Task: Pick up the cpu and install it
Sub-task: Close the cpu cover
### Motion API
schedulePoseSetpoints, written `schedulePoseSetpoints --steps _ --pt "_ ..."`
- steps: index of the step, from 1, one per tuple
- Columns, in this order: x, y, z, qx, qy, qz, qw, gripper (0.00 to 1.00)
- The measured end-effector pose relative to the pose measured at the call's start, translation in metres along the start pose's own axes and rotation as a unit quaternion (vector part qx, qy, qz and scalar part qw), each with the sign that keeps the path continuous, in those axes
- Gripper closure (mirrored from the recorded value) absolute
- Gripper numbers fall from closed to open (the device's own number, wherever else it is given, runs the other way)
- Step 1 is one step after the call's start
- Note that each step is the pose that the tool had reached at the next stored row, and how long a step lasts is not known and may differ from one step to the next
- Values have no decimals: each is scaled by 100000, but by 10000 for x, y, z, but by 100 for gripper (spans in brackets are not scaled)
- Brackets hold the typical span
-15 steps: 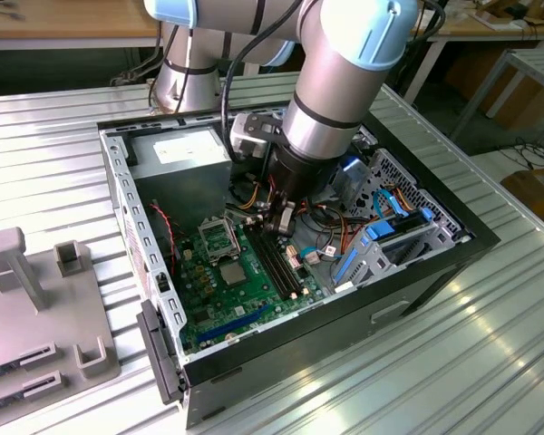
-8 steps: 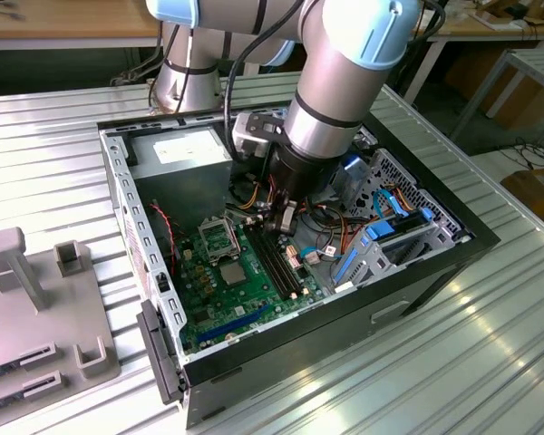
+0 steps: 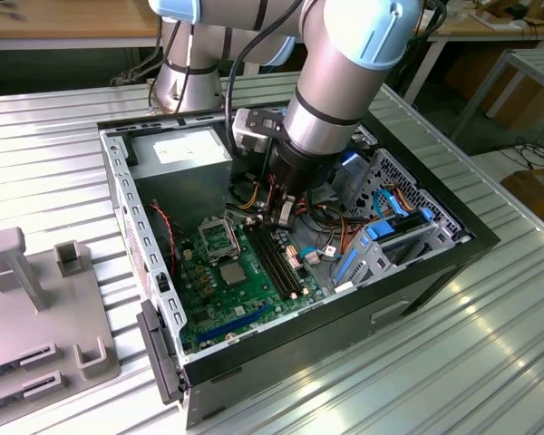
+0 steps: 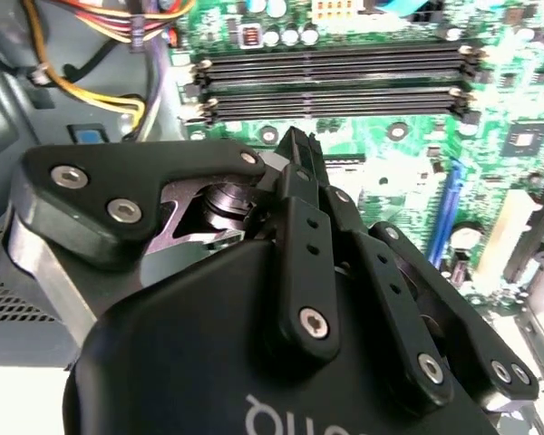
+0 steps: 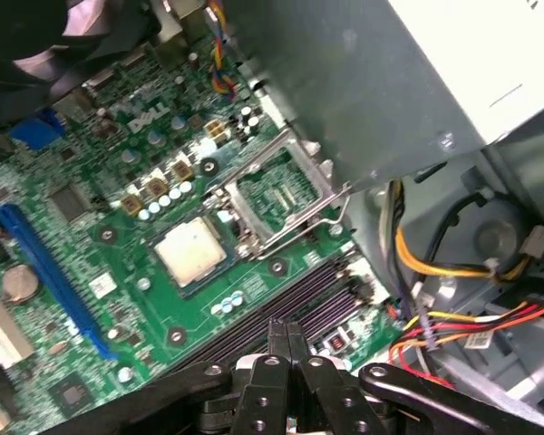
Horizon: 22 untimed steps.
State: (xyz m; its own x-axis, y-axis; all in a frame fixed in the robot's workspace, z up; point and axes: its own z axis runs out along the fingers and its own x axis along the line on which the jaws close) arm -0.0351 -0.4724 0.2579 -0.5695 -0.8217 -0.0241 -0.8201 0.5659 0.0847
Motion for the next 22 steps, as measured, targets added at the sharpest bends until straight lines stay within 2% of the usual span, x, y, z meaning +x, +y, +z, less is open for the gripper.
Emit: schedulePoseSetpoints --steps 2,3,4,5,8,9,10,22 --pt "-28 16 16 -239 -325 -126 99999 89" --pt "-51 29 29 -464 -646 -211 99997 89" --pt "-75 45 42 -930 -1313 -255 99987 89" --pt "-89 54 51 -1216 -1726 -288 99977 89" --pt "-115 71 75 -1513 -2107 -617 99964 89" --pt "-174 106 163 -1697 -2055 -2961 99921 89" --pt "-259 160 226 -2378 -2978 -3769 99856 89" --pt "-262 161 227 -2385 -2981 -3822 99854 89"
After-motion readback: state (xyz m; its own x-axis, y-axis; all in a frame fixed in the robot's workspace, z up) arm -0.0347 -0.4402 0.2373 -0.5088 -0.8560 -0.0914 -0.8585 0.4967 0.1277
